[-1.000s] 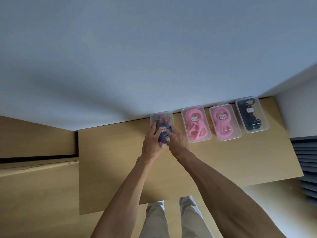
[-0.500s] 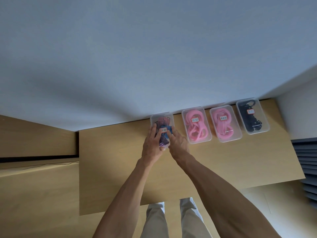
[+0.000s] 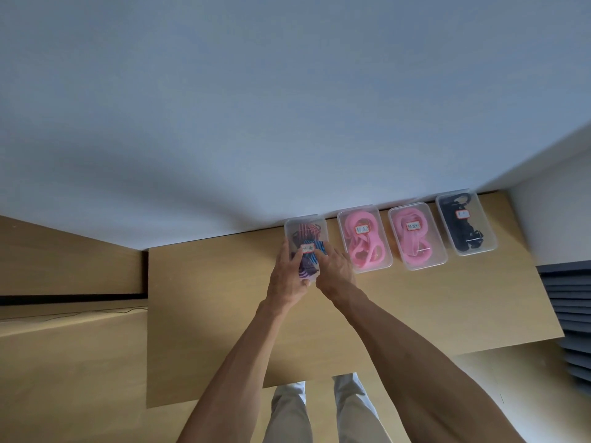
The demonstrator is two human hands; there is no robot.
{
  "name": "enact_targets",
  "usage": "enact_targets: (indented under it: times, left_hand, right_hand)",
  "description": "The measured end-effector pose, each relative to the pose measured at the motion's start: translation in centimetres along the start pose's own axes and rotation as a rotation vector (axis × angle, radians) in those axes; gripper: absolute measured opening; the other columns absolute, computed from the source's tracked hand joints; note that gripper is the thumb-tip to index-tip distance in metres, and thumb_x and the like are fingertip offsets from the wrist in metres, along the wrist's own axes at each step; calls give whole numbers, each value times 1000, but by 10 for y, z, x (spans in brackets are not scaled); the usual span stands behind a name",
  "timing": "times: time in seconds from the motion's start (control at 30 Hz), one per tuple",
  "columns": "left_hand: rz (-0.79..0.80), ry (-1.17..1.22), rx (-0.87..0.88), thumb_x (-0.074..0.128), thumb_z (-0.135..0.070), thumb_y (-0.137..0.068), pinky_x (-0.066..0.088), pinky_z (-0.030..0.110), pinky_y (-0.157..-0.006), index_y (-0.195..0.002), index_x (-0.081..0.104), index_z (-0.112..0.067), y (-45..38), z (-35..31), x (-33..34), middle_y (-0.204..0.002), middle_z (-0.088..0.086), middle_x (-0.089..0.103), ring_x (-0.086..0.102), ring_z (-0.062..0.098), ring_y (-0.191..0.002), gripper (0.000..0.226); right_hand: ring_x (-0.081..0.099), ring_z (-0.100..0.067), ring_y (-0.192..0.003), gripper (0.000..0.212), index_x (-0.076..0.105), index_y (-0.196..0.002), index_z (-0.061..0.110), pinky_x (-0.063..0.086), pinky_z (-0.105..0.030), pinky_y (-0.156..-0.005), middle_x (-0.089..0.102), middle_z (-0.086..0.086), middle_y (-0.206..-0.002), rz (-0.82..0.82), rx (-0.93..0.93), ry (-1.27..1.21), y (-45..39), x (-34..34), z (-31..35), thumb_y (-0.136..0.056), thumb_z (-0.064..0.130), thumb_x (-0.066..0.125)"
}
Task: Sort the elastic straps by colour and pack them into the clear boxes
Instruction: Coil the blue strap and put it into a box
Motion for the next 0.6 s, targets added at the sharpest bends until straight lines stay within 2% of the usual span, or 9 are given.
enact_targets:
  times: [0.13,0.2,0.27,0.33,0.4,0.5,0.6]
  left_hand:
    - [-51,-68,61,67,-19,-81,48,36,-98,-131,60,-17,-3,-16,1,-150,14,36,47,30,-128,50]
    - [-54,-125,35,63,-21,-84,43,38,-106,-133,56,-18,-7,-22,5,-154,16,31,41,31,-135,50]
    - [-12,-161,-9,64,-24,-86,40,39,-111,-142,48,-20,-12,-26,12,-161,17,21,28,31,-144,59]
    - [16,-184,-39,65,-27,-87,41,39,-112,-148,42,-23,-15,-31,20,-164,16,14,18,31,-150,65]
    - [10,-182,-82,65,-30,-89,44,38,-110,-150,41,-25,-18,-38,26,-165,15,12,13,31,-151,66]
    - [-10,-198,-116,65,-35,-89,44,36,-108,-148,42,-26,-24,-49,30,-164,17,13,14,32,-150,64]
    - [-21,-211,-127,63,-33,-88,40,38,-113,-146,45,-24,-29,-54,32,-162,19,17,15,34,-150,62]
  right_hand:
    - [43,-25,-129,53,56,-131,17,34,-34,-110,45,-6,-141,-88,-7,-16,5,-2,-6,-81,16,73]
    - [41,-30,-134,57,54,-134,15,33,-41,-113,44,-10,-144,-181,18,-36,9,-7,-13,-80,9,72]
    - [34,-35,-141,70,46,-143,15,30,-47,-117,39,-15,-149,-237,122,-55,10,-15,-24,-78,-1,67]
    - [20,-38,-149,78,37,-149,19,22,-50,-120,24,-19,-159,-190,228,-79,10,-19,-38,-79,-6,61]
    - [13,-37,-151,79,29,-153,23,21,-47,-121,11,-18,-163,-118,283,-81,9,-19,-53,-84,0,59]
    - [30,-34,-139,75,24,-155,26,40,-42,-107,17,-15,-161,-55,285,-49,8,-19,-67,-91,14,61]
    - [43,-30,-122,67,28,-152,26,44,-38,-97,29,-13,-153,-79,245,-43,4,-24,-75,-93,16,59]
Point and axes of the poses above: each hand's wrist, its own y-axis away from the middle knuckle, its own x-axis out of the palm, z = x × y, the point moved 4 cm from there along -y, towards the middle knuckle
